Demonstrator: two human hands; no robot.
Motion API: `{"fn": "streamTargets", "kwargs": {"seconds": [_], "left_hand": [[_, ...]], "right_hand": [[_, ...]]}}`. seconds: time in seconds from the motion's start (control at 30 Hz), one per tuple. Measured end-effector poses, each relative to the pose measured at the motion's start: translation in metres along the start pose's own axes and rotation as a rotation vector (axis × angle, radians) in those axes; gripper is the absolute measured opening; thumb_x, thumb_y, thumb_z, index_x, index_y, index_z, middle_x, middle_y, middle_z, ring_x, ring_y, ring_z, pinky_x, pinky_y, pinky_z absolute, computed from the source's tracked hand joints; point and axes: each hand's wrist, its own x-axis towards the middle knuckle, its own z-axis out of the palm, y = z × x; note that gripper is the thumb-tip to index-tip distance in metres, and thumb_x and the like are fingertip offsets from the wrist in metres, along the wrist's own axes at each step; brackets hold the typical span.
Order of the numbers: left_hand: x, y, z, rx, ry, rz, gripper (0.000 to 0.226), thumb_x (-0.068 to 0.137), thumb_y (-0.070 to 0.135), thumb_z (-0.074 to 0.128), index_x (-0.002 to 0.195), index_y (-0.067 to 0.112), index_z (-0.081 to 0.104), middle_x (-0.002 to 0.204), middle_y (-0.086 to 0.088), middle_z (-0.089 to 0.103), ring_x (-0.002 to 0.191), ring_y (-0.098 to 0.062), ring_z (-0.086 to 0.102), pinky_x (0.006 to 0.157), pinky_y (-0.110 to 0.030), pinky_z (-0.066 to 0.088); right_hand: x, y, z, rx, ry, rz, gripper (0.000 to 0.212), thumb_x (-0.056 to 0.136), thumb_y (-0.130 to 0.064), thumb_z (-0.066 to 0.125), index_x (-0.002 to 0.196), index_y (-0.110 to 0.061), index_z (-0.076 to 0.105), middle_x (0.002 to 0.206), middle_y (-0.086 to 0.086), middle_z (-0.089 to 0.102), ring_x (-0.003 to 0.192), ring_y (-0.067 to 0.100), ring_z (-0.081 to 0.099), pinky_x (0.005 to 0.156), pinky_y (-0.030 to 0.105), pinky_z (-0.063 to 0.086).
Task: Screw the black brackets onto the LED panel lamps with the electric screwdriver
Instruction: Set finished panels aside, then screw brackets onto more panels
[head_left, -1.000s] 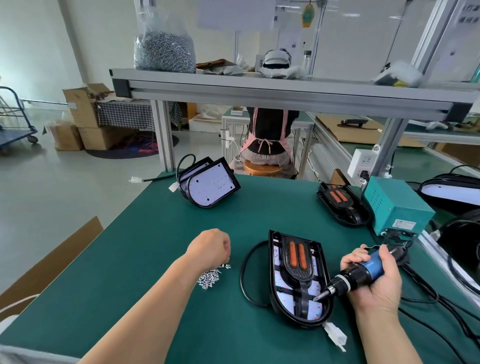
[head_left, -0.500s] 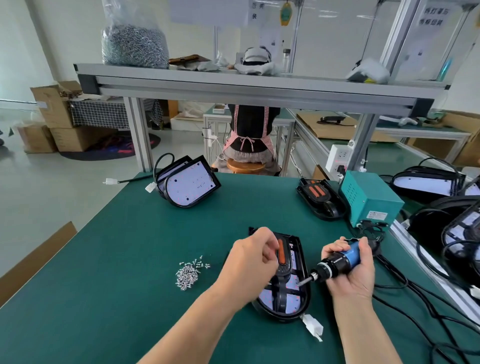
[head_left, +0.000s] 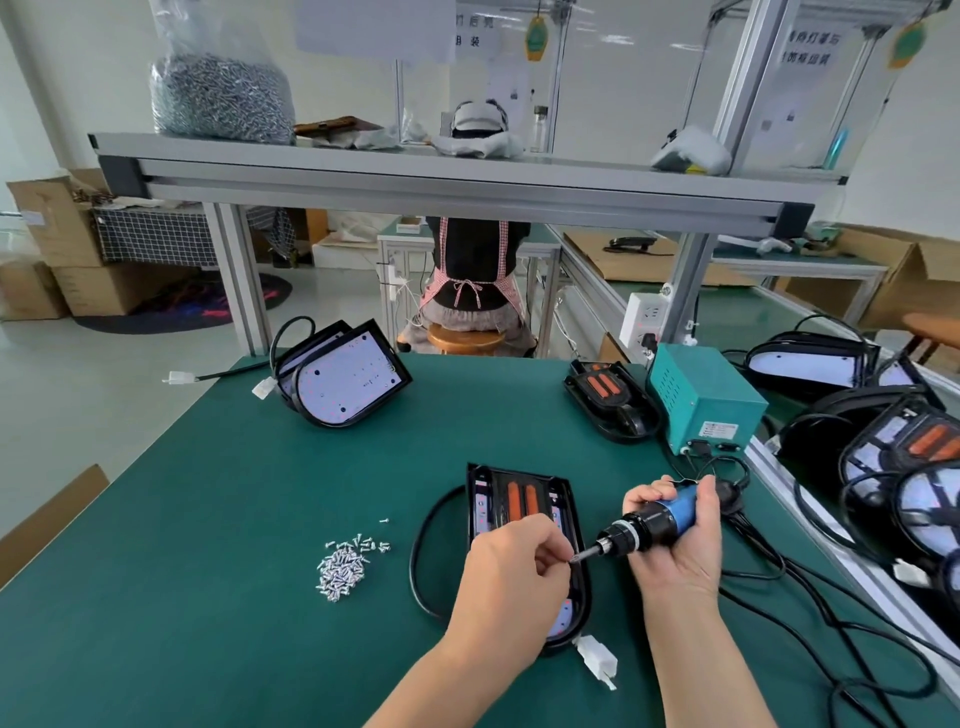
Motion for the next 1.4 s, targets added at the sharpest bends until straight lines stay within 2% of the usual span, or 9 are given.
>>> {"fn": "streamTargets", "kwargs": {"seconds": [0.13,0.27,0.43,0.57,0.77,0.93,1.13,1.27,1.4], "left_hand": [[-0.002,0.001,0.002,0.012,0.031,-0.01,0.026,0.082,-0.003,0.056,0.075,0.021,0.065,0.073,0.002,0.067,0.063,-0.006,0.053,0.067,-0.029,0.051],[-0.006,0.0,0.006,0.246,0.101,0.15,0.021,0.08,-0.004,0.055,0.078,0.015,0.062,0.073,0.004,0.062,0.072,-0.016,0.053,0.068,-0.032,0.048],[-0.011,0.005,0.011,0.581,0.181,0.4,0.041,0.042,-0.013,0.069,0.063,0.017,0.051,0.055,0.003,0.046,0.05,-0.021,0.043,0.051,-0.026,0.045],[-0.014,0.006,0.016,0.707,0.153,0.412,0.041,0.036,-0.006,0.069,0.065,0.02,0.054,0.058,0.004,0.047,0.052,-0.019,0.045,0.052,-0.024,0.045],[-0.008,0.005,0.012,0.618,0.112,0.337,0.043,0.038,-0.006,0.075,0.066,0.019,0.053,0.057,0.005,0.046,0.051,-0.018,0.045,0.052,-0.022,0.041],[0.005,0.014,0.003,0.522,0.039,0.292,0.024,0.086,-0.002,0.046,0.1,0.018,0.048,0.081,0.001,0.054,0.078,-0.023,0.049,0.066,-0.028,0.025],[0.015,0.014,-0.018,0.335,0.068,0.149,0.03,0.086,-0.004,0.045,0.103,0.017,0.055,0.085,-0.003,0.067,0.084,-0.024,0.057,0.079,-0.037,0.046],[0.002,0.003,-0.018,0.209,-0.048,0.052,0.031,0.083,-0.004,0.05,0.1,0.02,0.06,0.079,0.003,0.068,0.079,-0.017,0.058,0.076,-0.032,0.05],[0.001,0.0,-0.013,0.138,-0.027,0.016,0.028,0.083,-0.002,0.054,0.097,0.021,0.062,0.074,0.008,0.066,0.07,-0.008,0.055,0.071,-0.027,0.051]], "right_hand": [[0.002,0.002,-0.001,-0.038,0.004,-0.006,0.037,0.09,-0.039,0.072,0.096,-0.01,0.05,0.066,-0.002,0.052,0.057,0.007,0.051,0.067,0.018,0.045],[0.002,0.004,-0.002,-0.071,0.002,-0.017,0.034,0.09,-0.038,0.071,0.095,-0.011,0.049,0.069,-0.003,0.052,0.059,0.007,0.051,0.067,0.018,0.045],[0.001,0.006,-0.001,-0.106,-0.002,-0.03,0.032,0.093,-0.038,0.068,0.093,-0.012,0.05,0.07,-0.003,0.051,0.057,0.007,0.051,0.065,0.018,0.045],[0.0,0.006,-0.001,-0.107,0.005,-0.033,0.034,0.092,-0.04,0.07,0.093,-0.011,0.051,0.073,-0.003,0.05,0.058,0.007,0.051,0.063,0.019,0.047],[0.001,0.005,0.0,-0.101,0.016,-0.033,0.033,0.091,-0.037,0.07,0.095,-0.012,0.05,0.07,-0.003,0.052,0.058,0.007,0.052,0.063,0.02,0.047],[-0.003,0.014,0.0,-0.173,-0.016,-0.022,0.025,0.094,-0.03,0.067,0.092,-0.011,0.05,0.071,-0.002,0.051,0.056,0.006,0.049,0.055,0.019,0.047],[-0.002,0.001,0.001,0.008,0.006,-0.038,0.032,0.087,-0.03,0.074,0.095,-0.011,0.049,0.071,-0.002,0.052,0.056,0.009,0.053,0.063,0.019,0.047],[-0.001,0.002,0.001,-0.015,0.005,-0.033,0.033,0.089,-0.035,0.073,0.091,-0.01,0.051,0.066,-0.003,0.052,0.058,0.008,0.051,0.064,0.018,0.047],[-0.002,0.005,0.0,-0.038,0.013,-0.031,0.036,0.084,-0.033,0.076,0.095,-0.01,0.051,0.067,-0.002,0.053,0.058,0.008,0.052,0.067,0.019,0.046]]}}
